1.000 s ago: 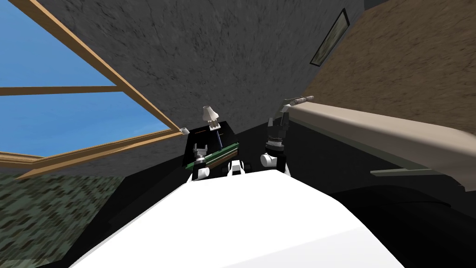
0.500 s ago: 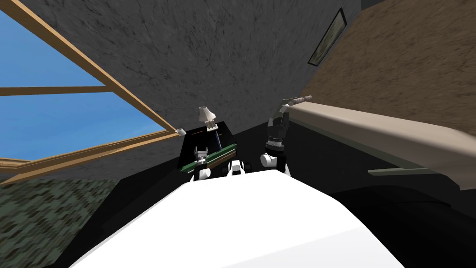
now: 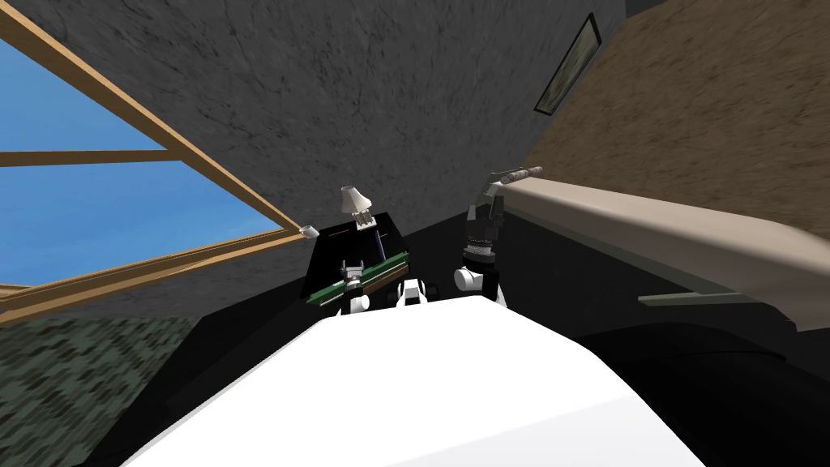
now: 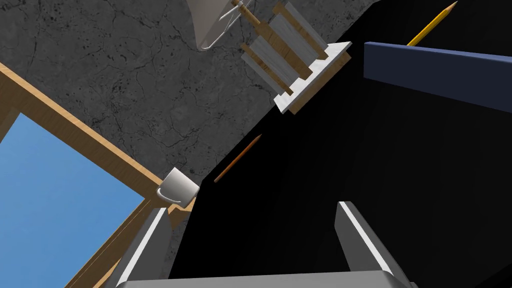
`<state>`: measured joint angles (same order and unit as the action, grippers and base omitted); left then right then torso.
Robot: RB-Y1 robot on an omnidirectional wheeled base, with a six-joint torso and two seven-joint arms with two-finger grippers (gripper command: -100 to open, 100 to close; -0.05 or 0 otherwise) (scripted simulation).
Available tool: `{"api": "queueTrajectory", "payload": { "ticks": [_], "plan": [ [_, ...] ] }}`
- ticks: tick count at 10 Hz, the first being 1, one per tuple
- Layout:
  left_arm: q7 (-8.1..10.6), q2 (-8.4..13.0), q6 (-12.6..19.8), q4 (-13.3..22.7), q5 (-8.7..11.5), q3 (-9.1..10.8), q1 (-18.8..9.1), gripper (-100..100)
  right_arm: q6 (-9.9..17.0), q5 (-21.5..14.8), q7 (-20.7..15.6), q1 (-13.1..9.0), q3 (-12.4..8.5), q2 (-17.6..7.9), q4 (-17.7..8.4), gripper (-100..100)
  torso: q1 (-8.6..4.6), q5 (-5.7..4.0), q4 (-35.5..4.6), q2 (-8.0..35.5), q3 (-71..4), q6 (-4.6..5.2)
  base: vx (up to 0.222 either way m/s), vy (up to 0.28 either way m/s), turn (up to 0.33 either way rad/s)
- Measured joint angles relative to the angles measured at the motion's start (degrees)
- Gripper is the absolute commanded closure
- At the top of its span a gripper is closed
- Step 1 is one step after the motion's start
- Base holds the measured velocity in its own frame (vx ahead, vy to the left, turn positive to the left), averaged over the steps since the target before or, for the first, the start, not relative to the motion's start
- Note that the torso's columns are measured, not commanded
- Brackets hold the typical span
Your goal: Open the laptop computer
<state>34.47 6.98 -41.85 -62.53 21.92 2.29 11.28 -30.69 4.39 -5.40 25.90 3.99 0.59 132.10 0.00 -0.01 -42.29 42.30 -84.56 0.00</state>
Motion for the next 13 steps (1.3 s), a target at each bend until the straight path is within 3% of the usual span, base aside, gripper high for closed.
{"api": "queueTrajectory", "payload": {
  "ticks": [7,10,13],
  "plan": [
    [3.21,-2.73,-1.69,8.39,3.15,0.53,-2.14,-100,0.0,0.0,0.0,0.0,0.0,0.0,0.0,0,0.09,0.03,0.0,0.0,0.01,0.0,0.022,-0.053,-0.011],
    [3.2,-2.56,-1.18,8.53,3.28,0.75,-2.89,-100,0.0,0.0,0.0,0.0,-0.01,-0.01,0.0,0,0.01,0.01,-0.02,0.07,0.04,0.0,-0.027,-0.013,0.037],
    [1.97,-1.96,3.53,6.04,3.76,1.84,-5.11,-100,0.0,0.0,0.0,-0.01,0.0,0.0,0.0,0,-0.07,-0.01,-0.02,0.06,0.04,0.0,-0.079,-0.043,0.055]
  ]
}}
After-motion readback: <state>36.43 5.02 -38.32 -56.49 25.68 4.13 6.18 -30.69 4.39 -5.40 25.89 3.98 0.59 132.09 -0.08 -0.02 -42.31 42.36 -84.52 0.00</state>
